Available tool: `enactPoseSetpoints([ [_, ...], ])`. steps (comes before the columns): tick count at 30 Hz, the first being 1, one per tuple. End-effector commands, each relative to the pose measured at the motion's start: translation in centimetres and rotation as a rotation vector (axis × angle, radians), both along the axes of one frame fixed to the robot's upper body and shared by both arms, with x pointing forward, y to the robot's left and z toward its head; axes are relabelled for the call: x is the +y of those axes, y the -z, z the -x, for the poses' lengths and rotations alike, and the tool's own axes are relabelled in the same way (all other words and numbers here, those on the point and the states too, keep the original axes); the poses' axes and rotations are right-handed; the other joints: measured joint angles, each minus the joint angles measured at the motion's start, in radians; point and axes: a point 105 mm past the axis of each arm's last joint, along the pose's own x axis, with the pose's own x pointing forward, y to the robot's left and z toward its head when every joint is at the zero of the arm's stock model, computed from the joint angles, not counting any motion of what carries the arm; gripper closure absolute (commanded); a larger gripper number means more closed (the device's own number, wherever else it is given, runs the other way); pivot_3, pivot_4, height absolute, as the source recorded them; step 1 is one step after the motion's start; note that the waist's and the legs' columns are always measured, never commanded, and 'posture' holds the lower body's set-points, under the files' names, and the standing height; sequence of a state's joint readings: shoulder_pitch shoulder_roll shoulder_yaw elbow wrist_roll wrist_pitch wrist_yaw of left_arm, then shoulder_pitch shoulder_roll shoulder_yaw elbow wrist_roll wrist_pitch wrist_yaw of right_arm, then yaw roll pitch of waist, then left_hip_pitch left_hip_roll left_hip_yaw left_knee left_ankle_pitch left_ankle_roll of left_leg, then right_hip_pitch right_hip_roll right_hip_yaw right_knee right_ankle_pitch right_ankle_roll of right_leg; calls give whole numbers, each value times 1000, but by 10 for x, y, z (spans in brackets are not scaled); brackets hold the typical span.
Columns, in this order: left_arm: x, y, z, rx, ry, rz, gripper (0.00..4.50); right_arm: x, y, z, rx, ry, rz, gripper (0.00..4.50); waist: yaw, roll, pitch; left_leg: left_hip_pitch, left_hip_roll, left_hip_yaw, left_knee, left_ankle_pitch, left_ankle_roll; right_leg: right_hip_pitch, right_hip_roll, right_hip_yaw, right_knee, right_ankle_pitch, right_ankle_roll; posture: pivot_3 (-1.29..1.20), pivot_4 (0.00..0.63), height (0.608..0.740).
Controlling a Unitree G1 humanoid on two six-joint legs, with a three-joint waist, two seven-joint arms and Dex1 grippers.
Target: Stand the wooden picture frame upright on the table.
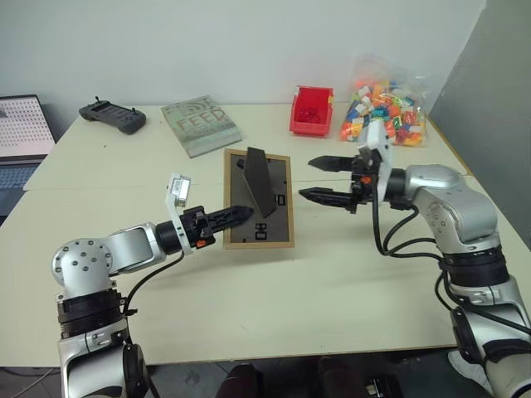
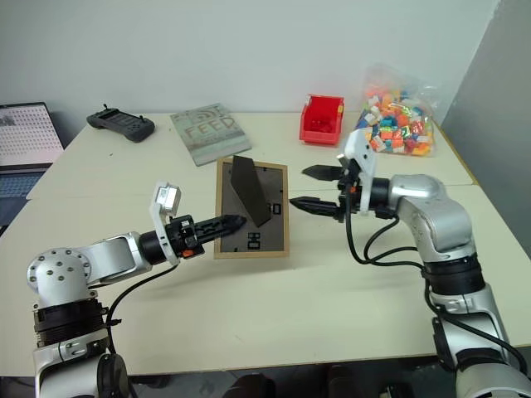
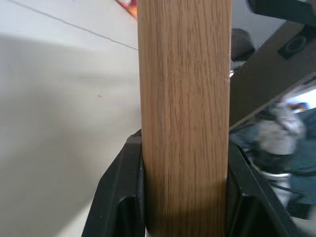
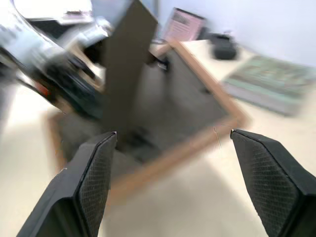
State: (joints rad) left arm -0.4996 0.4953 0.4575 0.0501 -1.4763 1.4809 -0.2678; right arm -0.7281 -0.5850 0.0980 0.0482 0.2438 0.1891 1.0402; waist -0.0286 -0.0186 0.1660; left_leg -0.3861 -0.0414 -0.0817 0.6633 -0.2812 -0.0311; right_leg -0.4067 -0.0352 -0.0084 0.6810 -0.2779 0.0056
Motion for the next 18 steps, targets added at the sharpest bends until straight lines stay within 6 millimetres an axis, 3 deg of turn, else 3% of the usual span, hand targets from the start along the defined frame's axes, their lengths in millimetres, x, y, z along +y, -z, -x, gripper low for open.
enactPoseSetpoints([
  [1, -4, -20, 14, 20, 62, 141, 3205, -7, 1, -2, -675, 11, 267, 594, -2, 0, 0, 0, 0, 0, 0, 0, 0, 0, 0, 0, 0, 0, 0, 0, 150, 740],
  [2, -5, -21, 15, 37, 69, 162, 3205, -3, 4, 3, -851, -30, 315, 594, -4, 0, 0, 0, 0, 1, 0, 0, 0, 0, 0, 0, 0, 0, 0, 0, 150, 740],
  [4, -7, -20, 18, 45, 86, 166, 3205, 6, 8, 8, -1006, -92, 318, 594, -4, 0, 0, 2, 0, 2, 0, 0, 0, 0, 0, 2, 1, 0, 0, 0, 150, 740],
  [11, -21, -14, 28, 37, 109, 178, 3205, 49, 3, 12, -1225, -172, 146, 594, -4, 0, 0, 4, 0, 4, -1, 3, -5, -1, 3, 6, 2, 0, 0, 0, 150, 740],
  [14, -24, -12, 30, 35, 108, 176, 3205, 58, -1, 16, -1261, -206, 102, 594, -4, 0, 0, 4, 1, 4, -1, 3, -5, 0, 3, 7, 1, 0, 0, 0, 150, 740],
  [18, -23, -10, 33, 37, 108, 167, 3205, 57, -1, 20, -1269, -237, 75, 1513, 1, -1, 0, 4, 0, 4, 0, 3, -5, 1, 3, 7, 1, 0, 0, 0, 150, 740],
])
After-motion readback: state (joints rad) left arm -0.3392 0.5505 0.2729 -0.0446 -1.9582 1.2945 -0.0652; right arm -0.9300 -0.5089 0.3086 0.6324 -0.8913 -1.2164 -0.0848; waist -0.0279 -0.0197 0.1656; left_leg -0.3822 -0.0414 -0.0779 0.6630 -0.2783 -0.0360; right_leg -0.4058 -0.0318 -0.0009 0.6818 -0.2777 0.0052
